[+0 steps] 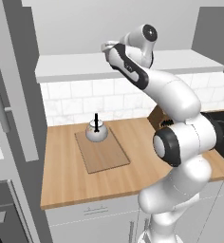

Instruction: Pick the kettle from the counter and place it on the tray. Then pick the mug from the cabinet and place it on the tray. Then close the cabinet doors.

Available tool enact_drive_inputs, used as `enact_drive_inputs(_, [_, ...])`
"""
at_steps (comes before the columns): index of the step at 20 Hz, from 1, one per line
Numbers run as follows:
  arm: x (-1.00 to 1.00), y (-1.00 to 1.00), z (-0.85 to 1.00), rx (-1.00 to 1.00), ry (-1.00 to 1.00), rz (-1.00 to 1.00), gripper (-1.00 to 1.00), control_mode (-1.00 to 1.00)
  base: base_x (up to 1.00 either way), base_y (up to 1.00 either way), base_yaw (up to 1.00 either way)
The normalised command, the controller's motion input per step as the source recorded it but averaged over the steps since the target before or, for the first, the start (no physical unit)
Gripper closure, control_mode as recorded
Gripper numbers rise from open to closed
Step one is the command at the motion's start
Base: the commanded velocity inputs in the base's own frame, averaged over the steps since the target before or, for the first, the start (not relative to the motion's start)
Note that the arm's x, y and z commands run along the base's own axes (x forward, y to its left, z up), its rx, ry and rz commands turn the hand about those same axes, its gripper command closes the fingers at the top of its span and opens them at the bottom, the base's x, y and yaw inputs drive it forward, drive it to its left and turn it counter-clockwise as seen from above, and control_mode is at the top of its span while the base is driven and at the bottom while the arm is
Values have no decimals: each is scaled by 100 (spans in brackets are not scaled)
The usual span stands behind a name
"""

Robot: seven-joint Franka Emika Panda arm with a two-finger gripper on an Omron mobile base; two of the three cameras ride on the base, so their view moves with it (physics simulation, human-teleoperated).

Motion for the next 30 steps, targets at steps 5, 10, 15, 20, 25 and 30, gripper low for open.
enact_drive_inputs(5, [-27,0,0,0,-3,9,100,-100,0,0,0])
enact_drive_inputs(10, [-78,0,0,0,-4,23,100,-100,0,0,0])
enact_drive_inputs(15, [-97,0,0,0,-4,22,100,-100,0,0,0])
enact_drive_inputs(20, [-100,-1,0,0,-1,19,100,-100,0,0,0])
enact_drive_inputs(25, [-93,0,-9,0,0,12,100,-100,0,0,0])
enact_drive_inputs(30, [-87,0,-29,0,-1,3,100,-100,0,0,0])
